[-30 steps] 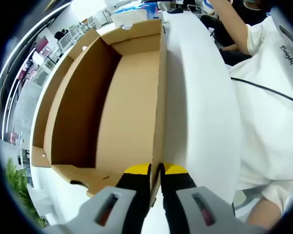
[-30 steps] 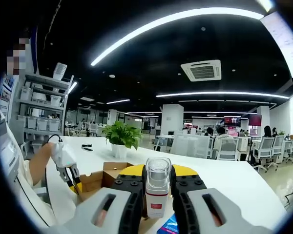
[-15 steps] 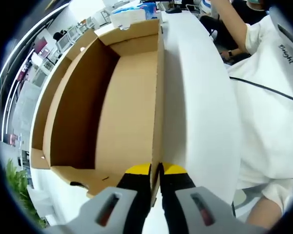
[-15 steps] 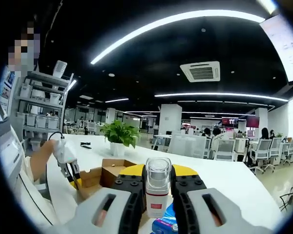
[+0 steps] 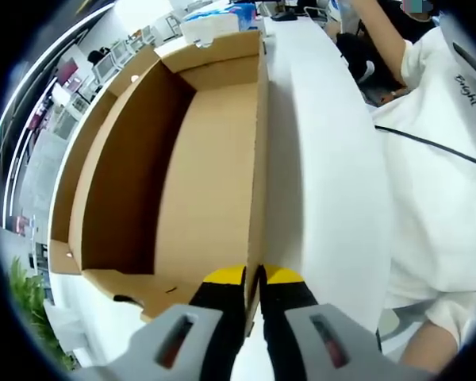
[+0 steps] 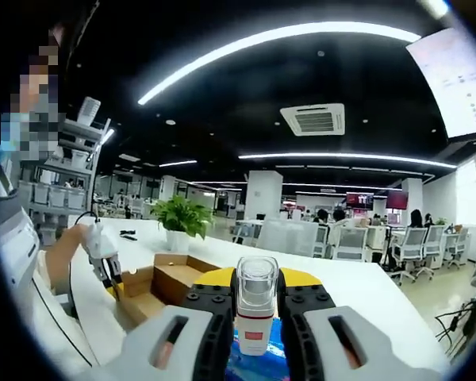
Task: Operate the shoe box by opening the lid, removing the specified soft item, and placing it in the target area until the item is outside and the box remains undamaged.
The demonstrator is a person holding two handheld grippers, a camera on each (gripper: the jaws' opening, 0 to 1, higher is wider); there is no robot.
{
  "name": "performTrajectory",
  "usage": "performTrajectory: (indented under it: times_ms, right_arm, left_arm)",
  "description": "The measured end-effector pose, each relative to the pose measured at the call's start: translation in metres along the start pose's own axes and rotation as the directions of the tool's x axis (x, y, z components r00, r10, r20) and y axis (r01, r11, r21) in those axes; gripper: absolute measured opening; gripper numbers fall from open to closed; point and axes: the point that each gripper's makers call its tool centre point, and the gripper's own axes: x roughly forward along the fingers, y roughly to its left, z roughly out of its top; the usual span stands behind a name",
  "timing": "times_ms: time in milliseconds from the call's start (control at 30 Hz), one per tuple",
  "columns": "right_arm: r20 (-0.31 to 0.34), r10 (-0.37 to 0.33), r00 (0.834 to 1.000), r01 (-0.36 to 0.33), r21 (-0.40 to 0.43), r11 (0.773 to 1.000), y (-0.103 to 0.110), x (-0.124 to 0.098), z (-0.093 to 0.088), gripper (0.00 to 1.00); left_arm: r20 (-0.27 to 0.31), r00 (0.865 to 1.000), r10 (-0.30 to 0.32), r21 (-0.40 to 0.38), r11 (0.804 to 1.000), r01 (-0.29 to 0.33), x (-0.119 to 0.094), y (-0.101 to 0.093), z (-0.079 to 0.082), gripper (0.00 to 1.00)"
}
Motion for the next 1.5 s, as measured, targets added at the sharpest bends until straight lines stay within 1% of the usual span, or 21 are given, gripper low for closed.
performTrajectory:
  times_ms: [133, 233, 333, 533, 600, 767, 1000, 1033, 1133, 1200, 1267, 1367, 1400, 1433, 1500]
  right_arm:
    - [-0.012, -0.028, 1.0, 0.028, -0.001, 1.0, -0.013, -0.012, -0.004, 0.18]
    - [-0.014, -0.073, 0.997, 0.073, 0.005, 0.997, -0.027, -0.025, -0.007, 0.18]
    - [-0.015, -0.103, 0.995, 0.103, 0.015, 0.995, -0.038, -0.037, -0.01, 0.18]
    - [-0.008, -0.14, 0.99, 0.14, 0.02, 0.99, -0.049, -0.048, -0.006, 0.18]
    - [-0.014, -0.143, 0.99, 0.143, 0.017, 0.99, -0.048, -0.049, -0.006, 0.18]
    - [-0.033, -0.15, 0.988, 0.149, -0.03, 0.988, -0.044, -0.052, -0.01, 0.18]
    - [-0.035, -0.154, 0.987, 0.153, -0.033, 0.988, -0.041, -0.056, -0.017, 0.18]
    - [-0.047, -0.146, 0.988, 0.145, -0.035, 0.989, -0.039, -0.054, -0.02, 0.18]
    - [-0.047, -0.145, 0.988, 0.142, -0.052, 0.988, -0.037, -0.052, -0.023, 0.18]
    - [-0.055, -0.137, 0.989, 0.133, -0.063, 0.989, -0.036, -0.051, -0.029, 0.18]
    - [-0.04, -0.108, 0.993, 0.104, -0.091, 0.99, -0.031, -0.052, -0.031, 0.18]
    - [-0.062, -0.104, 0.993, 0.099, -0.081, 0.992, -0.031, -0.053, -0.036, 0.18]
    - [-0.07, -0.104, 0.992, 0.097, -0.091, 0.991, -0.032, -0.055, -0.04, 0.18]
    - [-0.071, -0.115, 0.991, 0.108, -0.094, 0.99, -0.035, -0.057, -0.044, 0.18]
    - [-0.068, -0.113, 0.991, 0.106, -0.094, 0.99, -0.037, -0.06, -0.05, 0.18]
  left_arm:
    - [0.004, 1.0, 0.001, 0.0, 1.0, -0.001, 0.0, 0.0, 0.0, 0.06]
    - [0.001, 1.0, 0.0, -0.002, 1.0, 0.0, 0.0, 0.0, 0.0, 0.06]
    - [-0.002, 1.0, -0.003, -0.006, 1.0, 0.003, 0.0, 0.001, 0.0, 0.06]
    - [-0.005, 1.0, -0.002, -0.01, 1.0, 0.002, 0.0, 0.001, 0.0, 0.06]
    - [-0.004, 1.0, -0.002, -0.011, 1.0, 0.002, 0.0, 0.001, 0.0, 0.06]
    - [-0.006, 1.0, -0.003, -0.012, 1.0, 0.003, 0.0, 0.001, 0.0, 0.06]
    - [-0.005, 1.0, -0.004, -0.011, 1.0, 0.004, 0.0, 0.001, -0.001, 0.06]
    - [-0.005, 1.0, -0.004, -0.012, 1.0, 0.004, 0.0, 0.001, -0.001, 0.06]
    - [-0.004, 1.0, -0.003, -0.01, 1.0, 0.003, 0.0, 0.001, -0.001, 0.06]
    - [-0.002, 1.0, -0.002, -0.011, 1.0, 0.002, 0.0, 0.0, -0.001, 0.06]
    - [-0.004, 1.0, -0.004, -0.01, 1.0, 0.004, 0.0, 0.0, -0.001, 0.06]
    - [-0.006, 1.0, -0.008, -0.014, 1.0, 0.008, 0.0, 0.0, -0.002, 0.06]
    - [-0.007, 1.0, -0.009, -0.014, 1.0, 0.009, 0.0, 0.0, -0.002, 0.06]
    - [-0.007, 1.0, -0.008, -0.015, 1.0, 0.008, 0.0, 0.0, -0.002, 0.06]
    - [-0.005, 1.0, -0.005, -0.015, 1.0, 0.005, 0.0, 0.0, -0.001, 0.06]
